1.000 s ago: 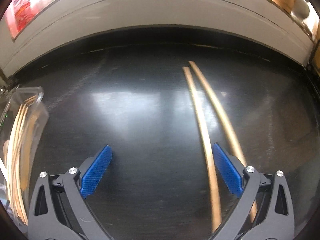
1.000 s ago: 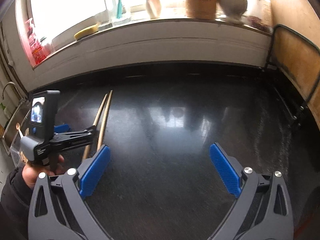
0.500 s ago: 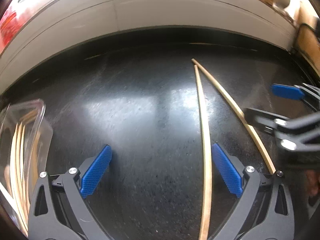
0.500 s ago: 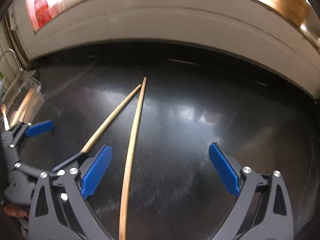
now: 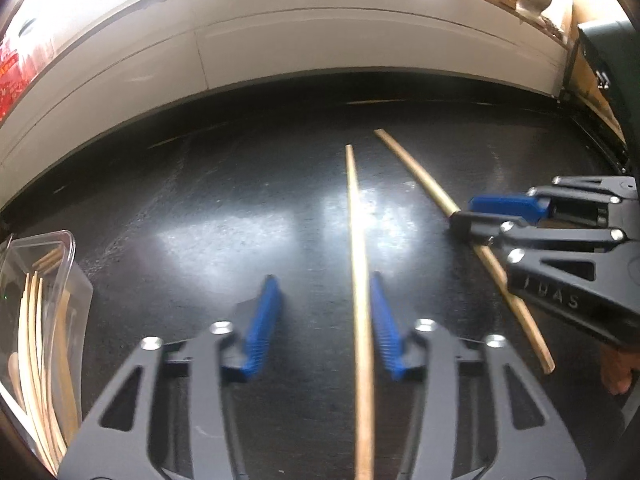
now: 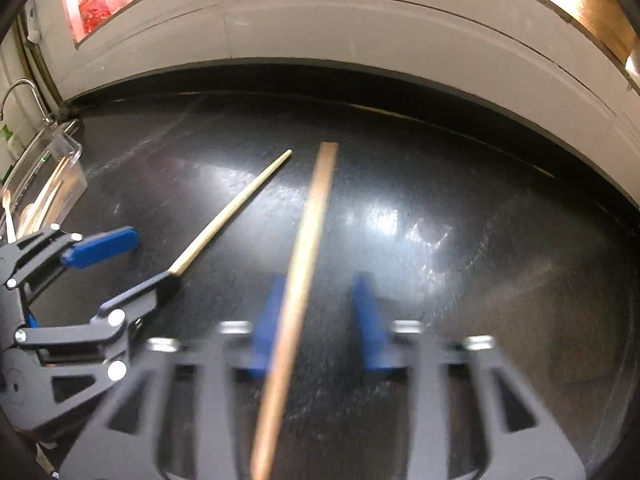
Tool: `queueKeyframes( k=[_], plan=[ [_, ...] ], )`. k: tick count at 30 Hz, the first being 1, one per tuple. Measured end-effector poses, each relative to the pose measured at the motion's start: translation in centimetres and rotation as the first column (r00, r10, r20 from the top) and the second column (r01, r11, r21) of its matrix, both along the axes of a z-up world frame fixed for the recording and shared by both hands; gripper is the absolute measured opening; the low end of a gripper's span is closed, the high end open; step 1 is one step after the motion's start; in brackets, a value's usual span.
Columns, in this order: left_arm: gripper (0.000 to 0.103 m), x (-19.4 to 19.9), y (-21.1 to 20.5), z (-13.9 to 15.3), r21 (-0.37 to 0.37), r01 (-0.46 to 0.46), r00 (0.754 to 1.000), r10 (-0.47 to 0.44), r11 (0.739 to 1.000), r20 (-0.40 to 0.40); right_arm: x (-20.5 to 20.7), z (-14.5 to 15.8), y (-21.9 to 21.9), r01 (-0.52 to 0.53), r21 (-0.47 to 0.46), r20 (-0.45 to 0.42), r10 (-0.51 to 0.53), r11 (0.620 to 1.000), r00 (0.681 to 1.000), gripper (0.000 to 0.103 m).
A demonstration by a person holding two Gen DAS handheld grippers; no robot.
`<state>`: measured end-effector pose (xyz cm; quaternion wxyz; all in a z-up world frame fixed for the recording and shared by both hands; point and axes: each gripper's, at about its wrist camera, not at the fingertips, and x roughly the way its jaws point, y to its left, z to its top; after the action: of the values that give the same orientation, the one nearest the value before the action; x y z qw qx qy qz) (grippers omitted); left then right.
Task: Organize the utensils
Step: 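Grasp one chopstick with the left tool while the right tool grasps another, then carry both chopsticks into the clear tray and open both tools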
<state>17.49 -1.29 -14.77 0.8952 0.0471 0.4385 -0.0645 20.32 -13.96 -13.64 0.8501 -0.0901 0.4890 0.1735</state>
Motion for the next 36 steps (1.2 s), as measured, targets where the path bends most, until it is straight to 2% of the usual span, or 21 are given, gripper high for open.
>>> queueKeyframes(
  k=[1, 2, 3, 4, 8, 9, 12, 15, 19, 24, 30, 36],
  plan=[
    [0.022, -0.1, -0.3, 0.1, 0.0, -0.002, 1.0, 0.002, 1.0, 0.0, -0.3, -0.1, 0.0, 0.002, 0.003, 0.001, -0.002, 1.0, 1.0, 0.009],
    [0.017, -0.3, -0.6, 0.1, 0.001, -0.004, 1.0, 0.004, 1.0, -0.001, -0.6, -0.1, -0.2, 0.012, 0.02, -0.001, -0.012, 1.0, 1.0, 0.008],
    [0.008, -0.4, -0.9, 0.1, 0.0, -0.003, 1.0, 0.003, 1.0, -0.001, -0.7, -0.1, -0.3, 0.018, 0.026, 0.0, -0.018, 0.999, 1.0, 0.008],
    [0.006, -0.7, -1.3, 0.3, -0.005, -0.008, 1.0, 0.008, 1.0, 0.001, -1.0, -0.1, -0.5, 0.025, 0.03, -0.001, -0.025, 0.999, 1.0, 0.008],
    [0.006, -1.2, -2.1, 0.6, -0.03, -0.052, 0.998, 0.051, 0.998, -0.032, -1.8, 0.4, -2.1, 0.093, 0.099, -0.044, -0.089, 0.991, 0.995, 0.007],
    [0.006, -1.7, -1.9, 1.2, -0.06, -0.063, 0.997, 0.061, 0.996, -0.042, -2.3, 0.9, -2.4, 0.103, 0.108, -0.032, -0.1, 0.989, 0.994, 0.007],
    [0.006, -3.5, -1.8, 3.4, -0.04, -0.071, 0.997, 0.071, 0.997, -0.012, -4.6, 3.3, -4.3, 0.136, 0.15, -0.009, -0.136, 0.979, 0.991, 0.007],
    [0.006, -5.7, -1.5, 5.5, -0.059, -0.083, 0.996, 0.084, 0.995, 0.006, -7.2, 5.6, -5.7, 0.163, 0.196, 0.011, -0.168, 0.967, 0.986, 0.007],
    [0.006, -8.4, -0.9, 7.0, -0.09, -0.106, 0.994, 0.107, 0.99, 0.005, -11.1, 8.8, -7.8, 0.19, 0.265, 0.041, -0.208, 0.946, 0.977, 0.007],
    [0.006, -11.2, 0.3, 8.4, -0.1, -0.114, 0.993, 0.116, 0.988, 0.021, -14.1, 10.9, -9.4, 0.2, 0.282, 0.068, -0.227, 0.938, 0.971, 0.007],
    [0.006, -13.3, 1.8, 9.3, -0.108, -0.131, 0.99, 0.136, 0.986, 0.036, -14.9, 11.6, -7.9, 0.178, 0.282, 0.074, -0.206, 0.943, 0.976, 0.007],
    [0.006, -14.4, 5.3, 10.5, -0.112, -0.179, 0.981, 0.186, 0.977, 0.057, -15.1, 12.2, -4.6, 0.12, 0.29, 0.077, -0.148, 0.949, 0.986, 0.007]
  ],
)
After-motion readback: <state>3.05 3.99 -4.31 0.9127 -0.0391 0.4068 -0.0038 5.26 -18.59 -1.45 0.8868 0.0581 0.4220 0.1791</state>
